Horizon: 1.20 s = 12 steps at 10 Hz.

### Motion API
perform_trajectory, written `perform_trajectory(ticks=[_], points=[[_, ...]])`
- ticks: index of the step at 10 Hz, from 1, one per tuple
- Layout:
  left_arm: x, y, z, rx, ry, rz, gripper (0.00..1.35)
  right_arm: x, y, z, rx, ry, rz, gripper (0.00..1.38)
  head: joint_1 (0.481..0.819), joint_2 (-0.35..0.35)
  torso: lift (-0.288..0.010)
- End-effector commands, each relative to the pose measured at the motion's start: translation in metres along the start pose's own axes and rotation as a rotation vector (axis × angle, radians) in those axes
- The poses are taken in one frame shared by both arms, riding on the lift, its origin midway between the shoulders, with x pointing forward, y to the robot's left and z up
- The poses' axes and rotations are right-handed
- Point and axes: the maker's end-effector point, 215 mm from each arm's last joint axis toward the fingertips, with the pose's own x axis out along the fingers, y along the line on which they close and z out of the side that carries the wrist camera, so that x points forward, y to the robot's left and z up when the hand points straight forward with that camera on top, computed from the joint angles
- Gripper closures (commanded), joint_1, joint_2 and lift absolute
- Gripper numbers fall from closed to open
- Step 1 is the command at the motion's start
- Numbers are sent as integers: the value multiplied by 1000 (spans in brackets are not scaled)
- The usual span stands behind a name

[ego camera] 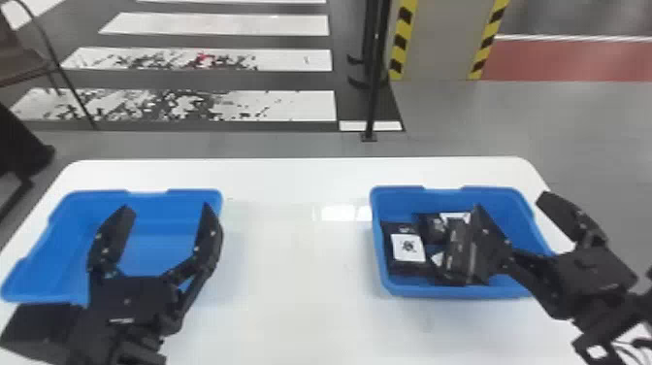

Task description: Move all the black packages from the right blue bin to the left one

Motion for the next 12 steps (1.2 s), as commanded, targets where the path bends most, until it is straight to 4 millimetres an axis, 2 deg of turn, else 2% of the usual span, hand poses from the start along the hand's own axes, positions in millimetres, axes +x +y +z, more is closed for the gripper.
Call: perform_trajectory(ticks=[1, 7, 10, 12], points=[[0, 0, 0, 0, -1, -1, 150, 0, 0, -1, 0, 5, 0, 107, 695, -18, -154], [-1, 1, 2, -5, -8, 2, 150, -1, 0, -3, 13, 21, 2, 107, 695, -19, -154], [-1, 0, 2, -5, -8, 0, 150, 3, 1, -24, 31, 111, 5, 108, 695, -17, -154], [-1, 0, 3, -5, -10, 0, 150, 20, 6, -50, 55, 215, 27, 108, 695, -13, -154]])
